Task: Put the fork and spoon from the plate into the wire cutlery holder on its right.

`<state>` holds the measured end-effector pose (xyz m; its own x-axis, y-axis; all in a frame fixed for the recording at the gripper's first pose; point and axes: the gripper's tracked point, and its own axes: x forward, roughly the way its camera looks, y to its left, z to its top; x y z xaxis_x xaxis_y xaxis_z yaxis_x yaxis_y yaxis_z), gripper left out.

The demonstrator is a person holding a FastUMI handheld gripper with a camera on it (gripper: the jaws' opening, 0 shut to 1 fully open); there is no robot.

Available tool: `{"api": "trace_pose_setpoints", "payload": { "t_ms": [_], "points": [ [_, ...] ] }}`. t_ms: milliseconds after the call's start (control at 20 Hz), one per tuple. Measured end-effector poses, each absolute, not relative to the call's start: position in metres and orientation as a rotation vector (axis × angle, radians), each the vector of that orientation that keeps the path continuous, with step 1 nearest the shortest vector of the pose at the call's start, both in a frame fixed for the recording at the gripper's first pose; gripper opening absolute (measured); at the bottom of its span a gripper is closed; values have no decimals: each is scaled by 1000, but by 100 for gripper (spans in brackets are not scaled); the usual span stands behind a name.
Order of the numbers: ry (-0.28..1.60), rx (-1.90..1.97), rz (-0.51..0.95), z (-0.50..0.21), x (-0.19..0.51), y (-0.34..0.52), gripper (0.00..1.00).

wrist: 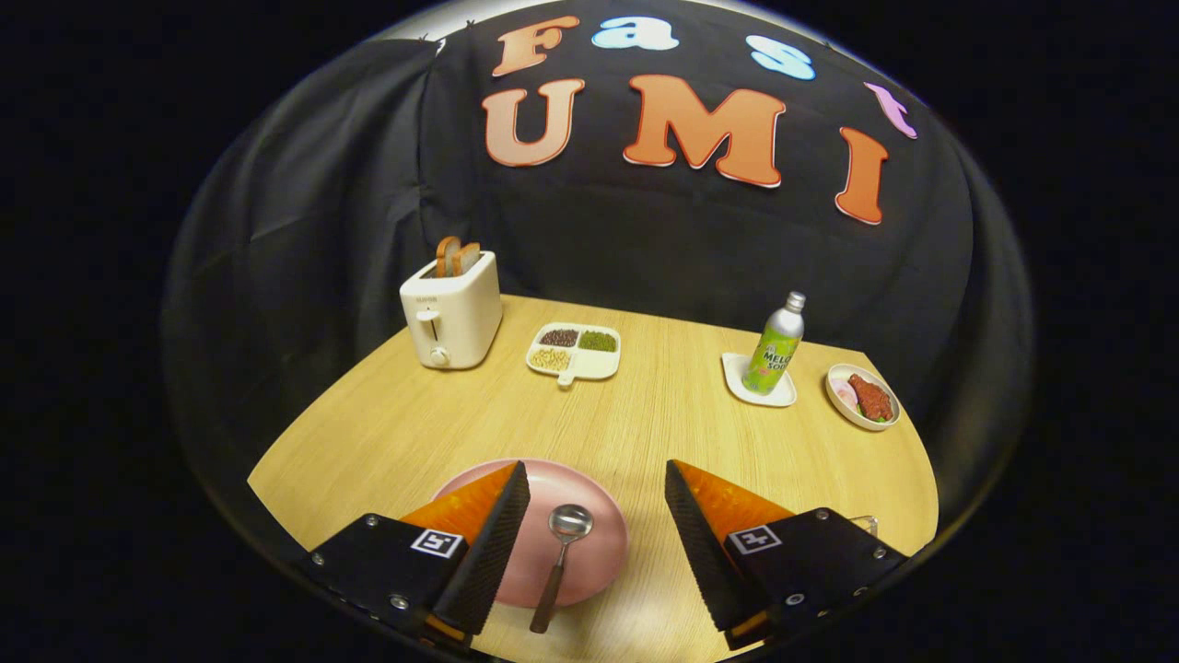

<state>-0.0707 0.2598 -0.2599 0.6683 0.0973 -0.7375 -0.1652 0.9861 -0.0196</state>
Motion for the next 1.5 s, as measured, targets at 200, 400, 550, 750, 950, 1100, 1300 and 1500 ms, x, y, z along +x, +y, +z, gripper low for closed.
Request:
{"api": "trace_pose_setpoints", "payload": {
  "t_ms": [200, 400, 550, 750, 950, 1100, 1300, 1500],
  "points": [
    [1012, -58, 170, -299, -96, 268, 82],
    [1168, -68, 177, -332, -118, 273, 74],
    [1257, -66, 196, -347, -130, 278, 67],
    [1357, -58, 207, -364, -145, 282, 59],
    [1432, -81, 225, -375, -160, 279, 45],
    [1446, -57, 231, -381, -164, 285, 36],
    [1416, -81, 202, -389, -156, 281, 17],
    [1367, -58, 201, -391, -149, 284, 8]
  ]
}}
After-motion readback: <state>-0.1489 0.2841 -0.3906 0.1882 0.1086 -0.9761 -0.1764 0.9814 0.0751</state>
